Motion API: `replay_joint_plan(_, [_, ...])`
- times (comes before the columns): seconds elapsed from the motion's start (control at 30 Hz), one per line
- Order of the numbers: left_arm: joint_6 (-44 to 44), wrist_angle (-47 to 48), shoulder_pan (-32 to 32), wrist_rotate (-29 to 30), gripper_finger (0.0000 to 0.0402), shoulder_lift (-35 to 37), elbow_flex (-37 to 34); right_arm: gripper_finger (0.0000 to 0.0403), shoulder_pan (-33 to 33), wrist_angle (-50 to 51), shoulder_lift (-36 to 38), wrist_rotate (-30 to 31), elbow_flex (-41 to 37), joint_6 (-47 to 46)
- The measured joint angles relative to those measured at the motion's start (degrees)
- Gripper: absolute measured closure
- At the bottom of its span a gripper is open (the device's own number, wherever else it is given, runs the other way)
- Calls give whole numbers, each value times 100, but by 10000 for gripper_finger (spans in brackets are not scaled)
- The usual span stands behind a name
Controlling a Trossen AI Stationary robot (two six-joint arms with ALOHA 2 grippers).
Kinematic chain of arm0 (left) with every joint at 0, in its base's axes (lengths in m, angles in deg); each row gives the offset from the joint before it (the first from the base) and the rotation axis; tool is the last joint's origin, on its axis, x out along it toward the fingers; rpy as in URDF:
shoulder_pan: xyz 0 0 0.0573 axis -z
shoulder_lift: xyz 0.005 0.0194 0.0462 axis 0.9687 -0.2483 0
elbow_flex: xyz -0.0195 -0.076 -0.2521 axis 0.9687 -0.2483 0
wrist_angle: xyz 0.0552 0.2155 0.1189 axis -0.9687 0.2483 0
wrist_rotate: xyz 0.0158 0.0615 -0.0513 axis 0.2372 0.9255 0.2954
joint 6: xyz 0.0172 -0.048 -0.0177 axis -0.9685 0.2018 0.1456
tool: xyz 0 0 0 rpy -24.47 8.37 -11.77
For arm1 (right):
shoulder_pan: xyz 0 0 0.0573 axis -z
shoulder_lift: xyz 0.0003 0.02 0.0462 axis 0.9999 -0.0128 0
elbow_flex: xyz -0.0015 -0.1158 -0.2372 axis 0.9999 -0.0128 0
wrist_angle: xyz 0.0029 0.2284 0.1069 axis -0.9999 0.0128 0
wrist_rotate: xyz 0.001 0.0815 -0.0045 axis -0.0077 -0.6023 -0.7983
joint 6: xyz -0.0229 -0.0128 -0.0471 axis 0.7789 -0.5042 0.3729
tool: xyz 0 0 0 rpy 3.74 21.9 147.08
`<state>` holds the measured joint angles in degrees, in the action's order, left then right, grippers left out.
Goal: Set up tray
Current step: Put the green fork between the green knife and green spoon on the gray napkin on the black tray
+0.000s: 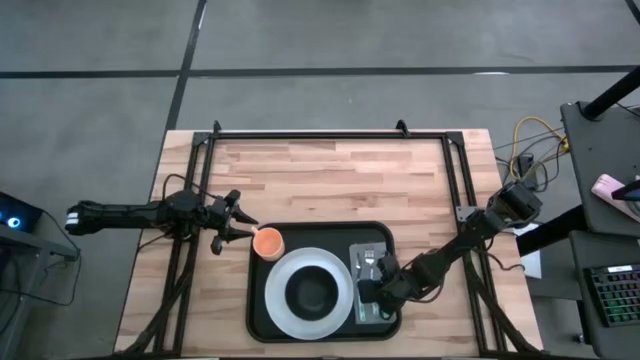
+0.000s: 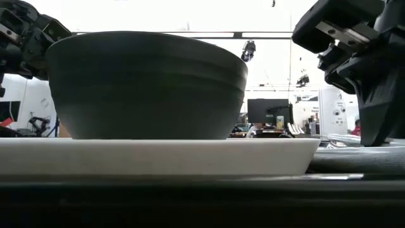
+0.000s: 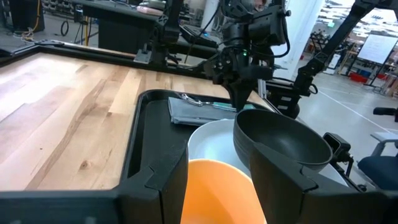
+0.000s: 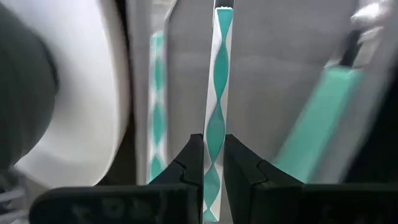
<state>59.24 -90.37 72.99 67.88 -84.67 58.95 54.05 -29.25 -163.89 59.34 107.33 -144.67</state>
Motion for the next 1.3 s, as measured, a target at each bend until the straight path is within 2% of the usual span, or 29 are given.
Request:
replay_joint_plan(0.67, [0,0,-2,1,251,-235,0,379,130,-176,-209,-332,-23,124])
replay_joint_plan(0.97, [-1,0,-2,-1,251,-238,0,326,137,-168,-213,-316,-20,9])
replay_joint_plan(1.3, [0,0,-2,0,251,-238,0,333,137,-108,-206,-197,45,86])
